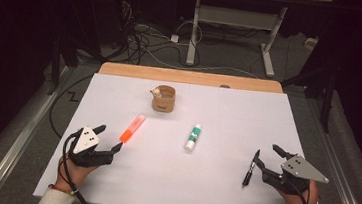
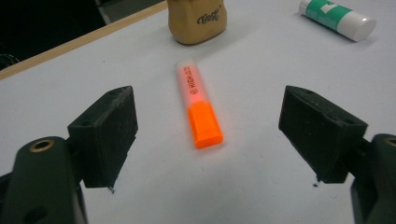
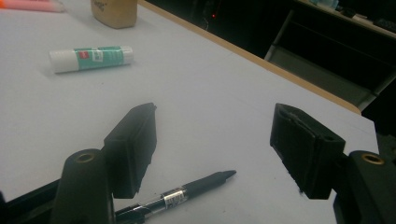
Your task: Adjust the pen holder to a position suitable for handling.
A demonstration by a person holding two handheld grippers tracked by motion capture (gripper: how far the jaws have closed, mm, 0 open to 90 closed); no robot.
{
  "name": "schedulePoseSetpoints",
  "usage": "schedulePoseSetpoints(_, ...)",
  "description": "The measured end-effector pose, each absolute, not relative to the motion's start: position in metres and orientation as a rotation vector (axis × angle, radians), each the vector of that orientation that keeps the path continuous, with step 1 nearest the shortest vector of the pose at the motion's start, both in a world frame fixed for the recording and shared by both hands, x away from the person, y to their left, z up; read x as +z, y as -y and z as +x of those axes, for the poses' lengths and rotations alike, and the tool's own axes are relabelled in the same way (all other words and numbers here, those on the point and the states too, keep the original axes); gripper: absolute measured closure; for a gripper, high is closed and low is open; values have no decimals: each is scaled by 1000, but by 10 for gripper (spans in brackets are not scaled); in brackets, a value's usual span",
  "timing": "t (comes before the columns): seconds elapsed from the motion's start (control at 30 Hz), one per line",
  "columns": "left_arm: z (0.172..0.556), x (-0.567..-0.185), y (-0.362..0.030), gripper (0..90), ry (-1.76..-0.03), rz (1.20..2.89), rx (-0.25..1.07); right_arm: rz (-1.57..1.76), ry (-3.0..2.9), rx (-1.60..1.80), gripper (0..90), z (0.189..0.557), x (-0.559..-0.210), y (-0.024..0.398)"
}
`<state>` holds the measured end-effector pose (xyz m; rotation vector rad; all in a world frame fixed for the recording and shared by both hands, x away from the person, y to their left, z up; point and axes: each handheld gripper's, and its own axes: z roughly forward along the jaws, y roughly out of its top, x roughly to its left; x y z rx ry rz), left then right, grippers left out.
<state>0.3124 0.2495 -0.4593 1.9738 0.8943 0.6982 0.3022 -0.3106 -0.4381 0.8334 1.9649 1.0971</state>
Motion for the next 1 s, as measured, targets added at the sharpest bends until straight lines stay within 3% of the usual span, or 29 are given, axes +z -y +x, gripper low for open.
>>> schedulePoseSetpoints(1.0,302,-463,-255,189,-911,2001,718,754,-2065,1158,349,322,-435,290)
